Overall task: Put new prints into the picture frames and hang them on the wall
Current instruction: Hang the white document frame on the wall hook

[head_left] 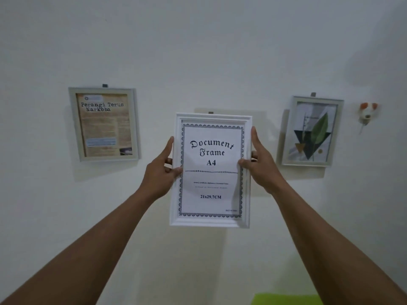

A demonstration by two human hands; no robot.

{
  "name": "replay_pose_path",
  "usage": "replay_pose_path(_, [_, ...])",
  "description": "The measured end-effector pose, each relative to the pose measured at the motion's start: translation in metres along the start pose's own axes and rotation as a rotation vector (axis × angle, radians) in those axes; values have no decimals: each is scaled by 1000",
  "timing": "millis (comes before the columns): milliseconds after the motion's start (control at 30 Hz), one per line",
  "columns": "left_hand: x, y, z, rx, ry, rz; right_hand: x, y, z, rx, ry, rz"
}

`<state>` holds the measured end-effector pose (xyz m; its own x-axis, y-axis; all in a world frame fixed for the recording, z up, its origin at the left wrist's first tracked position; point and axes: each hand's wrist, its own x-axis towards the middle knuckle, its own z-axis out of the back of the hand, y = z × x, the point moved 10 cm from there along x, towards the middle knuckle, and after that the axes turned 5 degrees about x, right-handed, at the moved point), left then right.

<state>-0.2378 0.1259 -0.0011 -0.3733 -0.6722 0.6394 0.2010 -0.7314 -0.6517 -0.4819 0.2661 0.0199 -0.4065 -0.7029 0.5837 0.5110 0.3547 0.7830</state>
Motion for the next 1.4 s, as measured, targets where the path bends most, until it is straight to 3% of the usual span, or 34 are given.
replay_pose_path(400, [49, 19, -20, 62, -71, -7, 58, -27, -6, -90, -65, 31])
replay_pose_path(1000, [46, 40, -38, 75, -113, -43, 59, -54, -9, -219, -122, 96])
replay_pose_path(1400, [49, 39, -35, 246, -163, -79, 64, -65, -9, -304, -164, 117])
